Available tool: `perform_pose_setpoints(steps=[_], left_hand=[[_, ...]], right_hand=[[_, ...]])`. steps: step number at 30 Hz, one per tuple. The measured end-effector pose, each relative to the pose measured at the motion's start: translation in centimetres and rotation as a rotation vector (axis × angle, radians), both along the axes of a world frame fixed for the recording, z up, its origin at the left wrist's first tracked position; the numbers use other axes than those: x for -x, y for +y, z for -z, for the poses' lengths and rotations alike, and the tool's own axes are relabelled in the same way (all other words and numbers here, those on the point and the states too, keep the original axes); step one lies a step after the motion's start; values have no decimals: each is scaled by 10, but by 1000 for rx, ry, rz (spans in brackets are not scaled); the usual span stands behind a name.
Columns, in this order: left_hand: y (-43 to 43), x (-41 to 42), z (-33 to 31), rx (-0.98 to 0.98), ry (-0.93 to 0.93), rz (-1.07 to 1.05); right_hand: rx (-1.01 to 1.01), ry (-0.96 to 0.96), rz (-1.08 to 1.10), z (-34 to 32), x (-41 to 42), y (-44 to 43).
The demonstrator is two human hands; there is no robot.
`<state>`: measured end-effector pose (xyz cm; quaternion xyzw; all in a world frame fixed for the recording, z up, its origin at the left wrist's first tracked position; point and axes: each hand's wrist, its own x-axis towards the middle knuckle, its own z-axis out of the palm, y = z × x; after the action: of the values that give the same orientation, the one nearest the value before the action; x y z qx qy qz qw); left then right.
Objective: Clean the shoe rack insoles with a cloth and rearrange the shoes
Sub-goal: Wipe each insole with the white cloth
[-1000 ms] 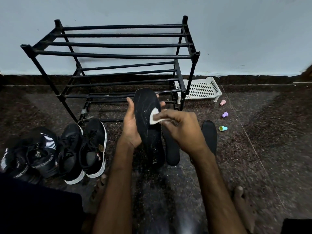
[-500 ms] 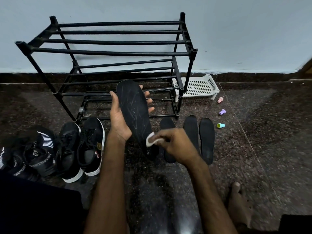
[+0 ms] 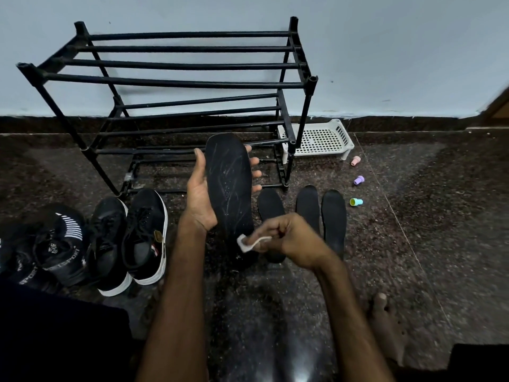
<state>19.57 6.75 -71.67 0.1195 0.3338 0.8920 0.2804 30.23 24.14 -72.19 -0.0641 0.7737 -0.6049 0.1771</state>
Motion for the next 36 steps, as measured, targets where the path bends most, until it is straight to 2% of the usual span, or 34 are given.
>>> perform_pose_setpoints(steps=[3, 6, 9, 14, 18, 21, 23, 25, 26, 28, 30, 31, 34, 35, 36], left_hand=[[6, -1, -4, -31, -1, 5], [11, -2, -4, -36, -16, 10], [19, -7, 0, -32, -84, 48], [45, -20, 3, 11, -127, 104], [67, -28, -1, 60, -153, 111], [76, -35, -7, 68, -233, 102], [79, -37, -9, 65, -253, 94], [81, -38, -10, 77, -266, 81], [81, -38, -9, 86, -266, 80], [81, -37, -9, 106, -254, 87], [79, -37, -7, 117, -244, 77], [78, -36, -7, 113, -239, 73], [77, -35, -6, 112, -230, 64], [77, -33, -6, 114, -228, 64], [78, -33, -6, 118, -221, 65]], right_hand=[[-262, -75, -210, 24, -9, -2], [-256, -156, -193, 26, -13, 17], [-137, -66, 69, -3, -7, 45], [99, 214, 667, -53, 5, 63], [-180, 518, 928, -79, 11, 44], [-438, 712, 914, -75, 21, 25], [-501, 785, 900, -67, 24, 16], [-386, 760, 989, -60, 24, 14], [-255, 692, 1052, -58, 23, 15], [131, 443, 1107, -53, 23, 22], [522, 186, 1014, -52, 22, 32], [637, 104, 950, -54, 20, 36], [753, 48, 881, -53, 20, 43], [708, 80, 910, -50, 21, 43], [565, 143, 953, -47, 23, 43]])
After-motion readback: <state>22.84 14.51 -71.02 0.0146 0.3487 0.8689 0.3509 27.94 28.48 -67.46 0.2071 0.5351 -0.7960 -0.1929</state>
